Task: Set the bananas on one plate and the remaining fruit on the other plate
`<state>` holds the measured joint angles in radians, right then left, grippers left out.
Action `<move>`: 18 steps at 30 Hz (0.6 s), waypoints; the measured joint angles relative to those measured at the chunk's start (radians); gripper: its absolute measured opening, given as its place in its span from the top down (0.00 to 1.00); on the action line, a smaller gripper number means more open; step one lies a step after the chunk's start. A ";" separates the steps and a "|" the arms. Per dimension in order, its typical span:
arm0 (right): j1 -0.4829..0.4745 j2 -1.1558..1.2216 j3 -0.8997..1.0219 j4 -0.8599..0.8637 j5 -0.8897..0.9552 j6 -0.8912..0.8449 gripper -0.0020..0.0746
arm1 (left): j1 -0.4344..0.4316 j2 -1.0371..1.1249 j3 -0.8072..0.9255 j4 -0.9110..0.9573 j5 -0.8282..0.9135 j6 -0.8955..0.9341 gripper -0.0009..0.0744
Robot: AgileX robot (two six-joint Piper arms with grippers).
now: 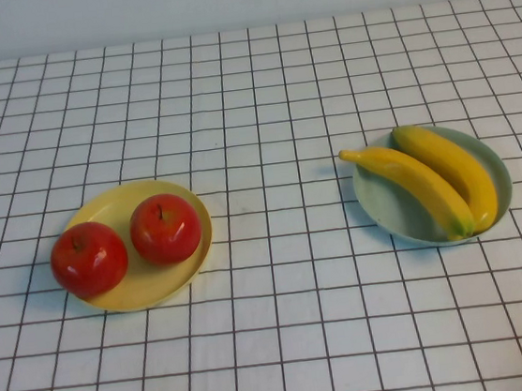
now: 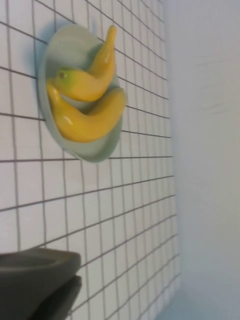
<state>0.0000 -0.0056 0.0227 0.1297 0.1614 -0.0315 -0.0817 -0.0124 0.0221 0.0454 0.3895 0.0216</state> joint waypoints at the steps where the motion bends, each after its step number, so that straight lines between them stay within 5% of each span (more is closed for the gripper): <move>1: 0.000 -0.002 0.000 0.009 0.026 0.000 0.99 | 0.000 0.000 0.000 0.000 0.000 0.000 0.99; 18: 0.000 -0.002 0.002 0.033 0.198 0.000 0.99 | 0.000 0.000 0.000 0.000 0.000 0.000 0.99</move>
<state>0.0000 -0.0071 0.0243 0.1625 0.3595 -0.0315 -0.0817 -0.0124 0.0221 0.0454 0.3895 0.0216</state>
